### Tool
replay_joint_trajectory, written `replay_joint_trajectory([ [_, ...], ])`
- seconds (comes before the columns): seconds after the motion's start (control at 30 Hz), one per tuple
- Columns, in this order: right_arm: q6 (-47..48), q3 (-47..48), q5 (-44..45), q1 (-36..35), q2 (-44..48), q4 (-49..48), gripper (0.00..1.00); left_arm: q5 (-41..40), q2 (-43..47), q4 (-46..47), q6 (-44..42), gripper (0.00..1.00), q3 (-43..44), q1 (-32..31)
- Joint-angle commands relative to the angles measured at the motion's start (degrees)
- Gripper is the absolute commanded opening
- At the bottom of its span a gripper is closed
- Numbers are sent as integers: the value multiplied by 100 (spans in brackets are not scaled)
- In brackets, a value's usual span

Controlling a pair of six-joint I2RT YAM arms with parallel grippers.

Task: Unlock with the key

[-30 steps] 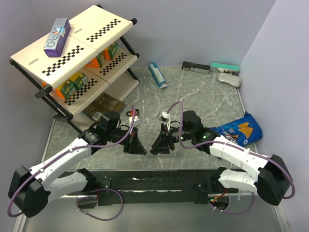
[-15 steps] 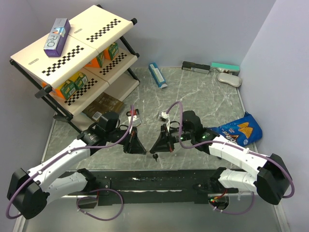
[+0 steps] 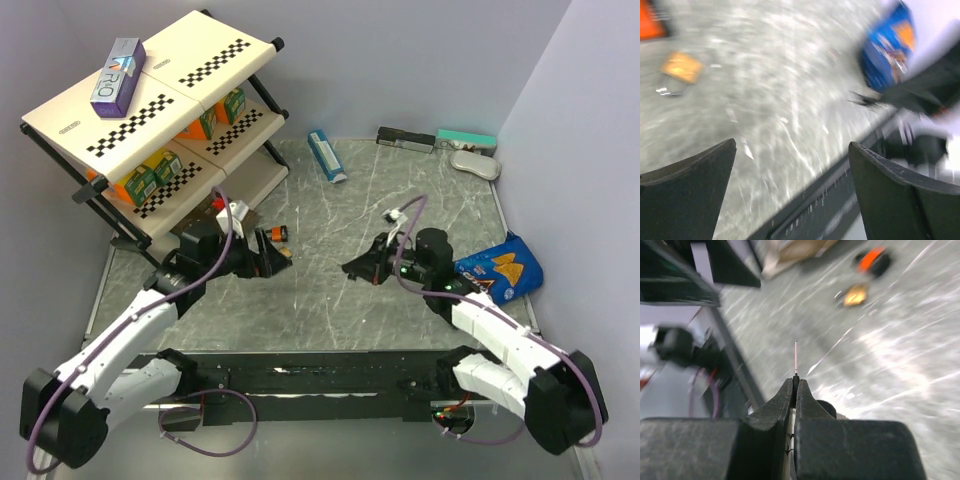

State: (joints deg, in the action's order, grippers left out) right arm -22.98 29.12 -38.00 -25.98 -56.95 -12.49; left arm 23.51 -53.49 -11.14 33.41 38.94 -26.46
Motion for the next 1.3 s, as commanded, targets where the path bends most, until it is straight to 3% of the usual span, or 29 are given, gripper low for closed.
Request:
replay_joint_trajectory([
  [0.0, 65, -3, 1073, 154, 666, -9, 0, -1418, -468, 647, 1167, 99, -150, 88],
  [0.17, 417, -109, 1268, 312, 1229, 220, 0, -1893, -1373, 999, 1159, 99, 183, 132],
  [0.4, 593, -319, 1207, 488, 1686, 326, 0, -1806, -2944, 1377, 1002, 98, 869, 202],
  [0.7, 953, -372, 1348, 620, 2556, 906, 0, -1736, -4299, 1219, 843, 98, 1722, 361],
  [1.27, 918, -408, 1181, 699, 2584, 889, 0, -2201, -5513, 920, 439, 98, 2697, 361],
])
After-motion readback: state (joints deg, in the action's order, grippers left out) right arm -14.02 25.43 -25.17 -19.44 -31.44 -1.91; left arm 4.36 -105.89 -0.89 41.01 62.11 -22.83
